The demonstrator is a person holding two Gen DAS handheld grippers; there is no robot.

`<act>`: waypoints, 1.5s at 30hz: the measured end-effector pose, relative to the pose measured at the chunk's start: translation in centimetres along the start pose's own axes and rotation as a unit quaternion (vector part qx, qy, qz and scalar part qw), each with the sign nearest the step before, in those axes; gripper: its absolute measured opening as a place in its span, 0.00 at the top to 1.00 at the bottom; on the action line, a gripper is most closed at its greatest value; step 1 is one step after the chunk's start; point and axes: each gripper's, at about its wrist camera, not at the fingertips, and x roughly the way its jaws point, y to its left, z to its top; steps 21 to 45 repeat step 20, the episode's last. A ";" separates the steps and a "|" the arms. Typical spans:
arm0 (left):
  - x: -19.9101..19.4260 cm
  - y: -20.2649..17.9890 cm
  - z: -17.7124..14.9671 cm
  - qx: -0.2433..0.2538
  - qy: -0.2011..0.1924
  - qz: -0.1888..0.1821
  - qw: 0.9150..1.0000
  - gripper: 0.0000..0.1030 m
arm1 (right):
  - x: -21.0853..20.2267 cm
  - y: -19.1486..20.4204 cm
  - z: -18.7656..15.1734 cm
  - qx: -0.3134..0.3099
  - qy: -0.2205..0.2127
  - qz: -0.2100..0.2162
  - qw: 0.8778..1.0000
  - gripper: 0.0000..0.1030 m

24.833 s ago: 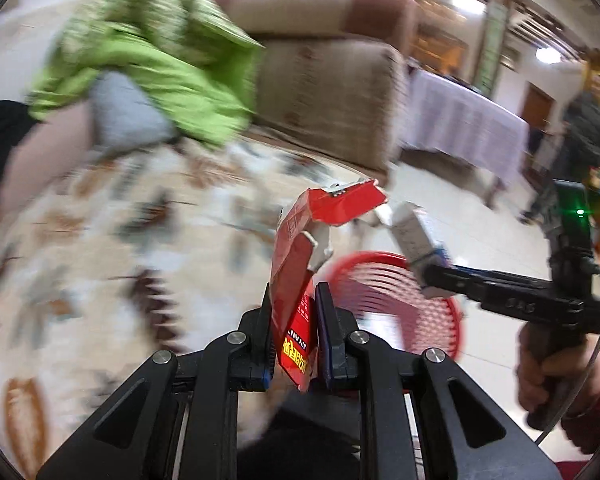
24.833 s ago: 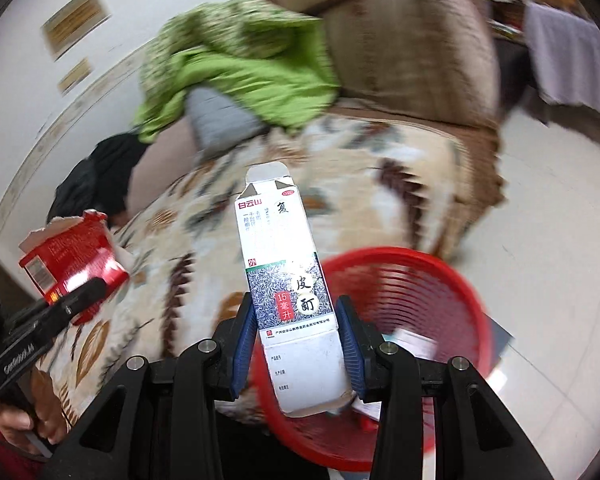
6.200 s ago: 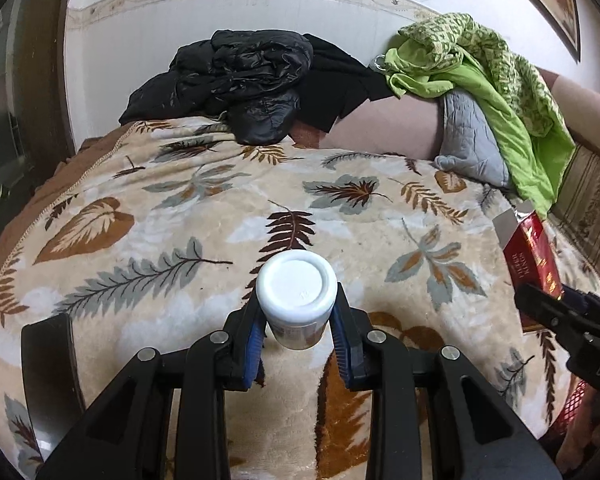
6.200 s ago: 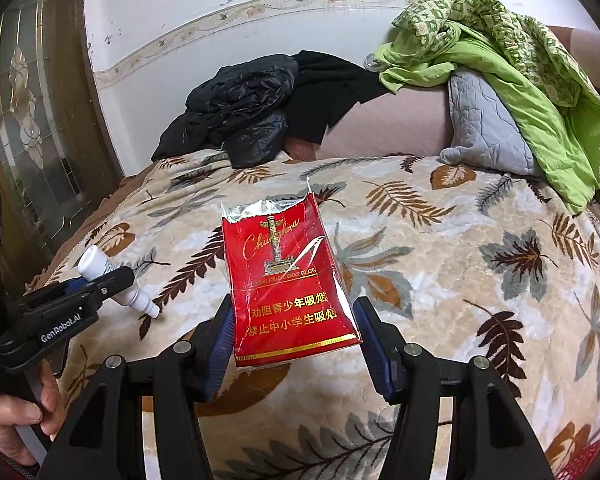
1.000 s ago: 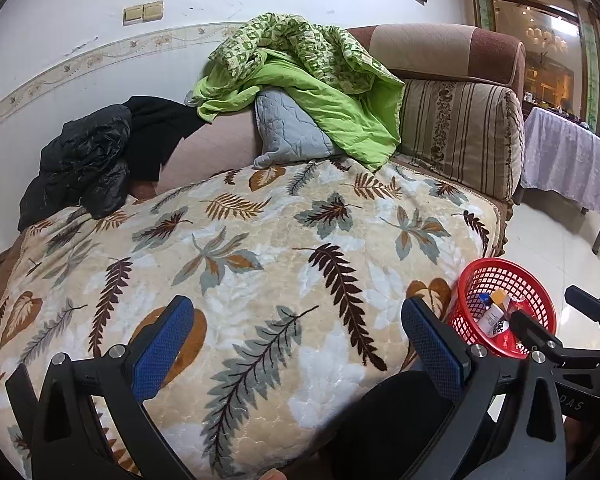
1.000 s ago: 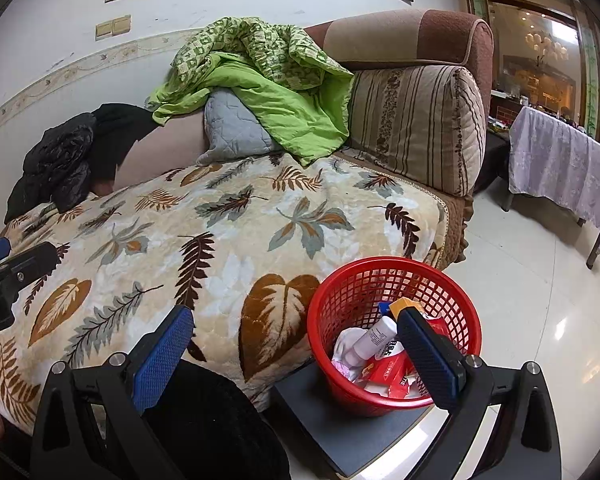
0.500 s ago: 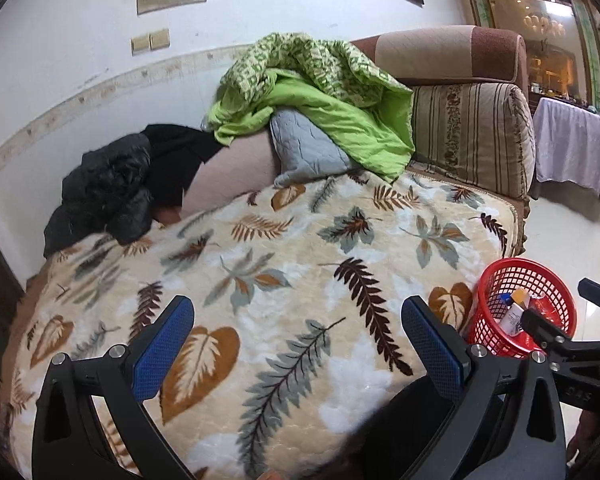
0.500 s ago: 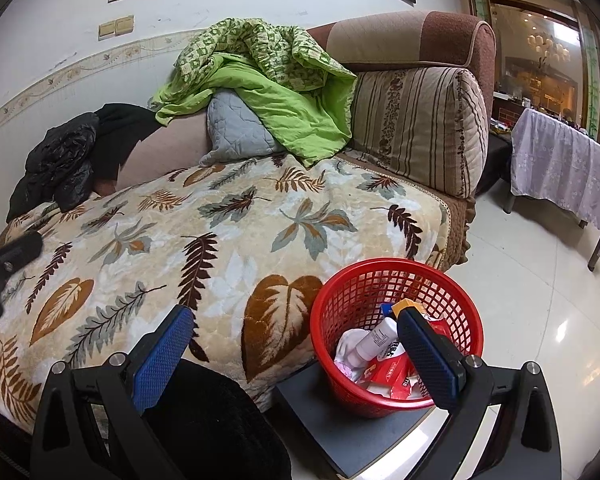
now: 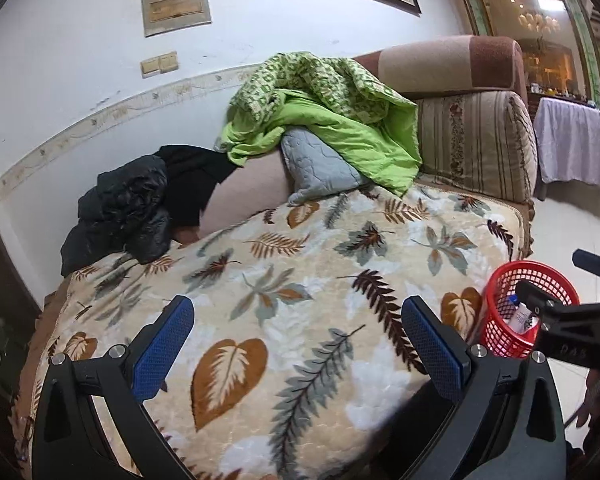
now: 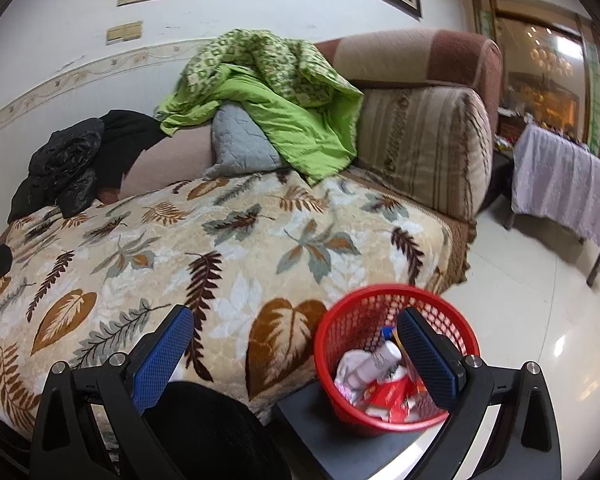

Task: Collect trash

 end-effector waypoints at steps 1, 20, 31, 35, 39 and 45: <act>0.1 0.5 0.0 -0.001 0.003 0.009 1.000 0.00 | 0.3 0.4 0.4 -0.005 0.001 0.004 1.000 0.00; 11.8 19.7 -10.0 -0.222 0.192 0.168 0.941 0.00 | 14.2 22.6 2.6 -0.153 0.089 0.153 0.972 0.00; 11.8 19.7 -10.0 -0.222 0.192 0.168 0.941 0.00 | 14.2 22.6 2.6 -0.153 0.089 0.153 0.972 0.00; 11.8 19.7 -10.0 -0.222 0.192 0.168 0.941 0.00 | 14.2 22.6 2.6 -0.153 0.089 0.153 0.972 0.00; 11.8 19.7 -10.0 -0.222 0.192 0.168 0.941 0.00 | 14.2 22.6 2.6 -0.153 0.089 0.153 0.972 0.00; 11.8 19.7 -10.0 -0.222 0.192 0.168 0.941 0.00 | 14.2 22.6 2.6 -0.153 0.089 0.153 0.972 0.00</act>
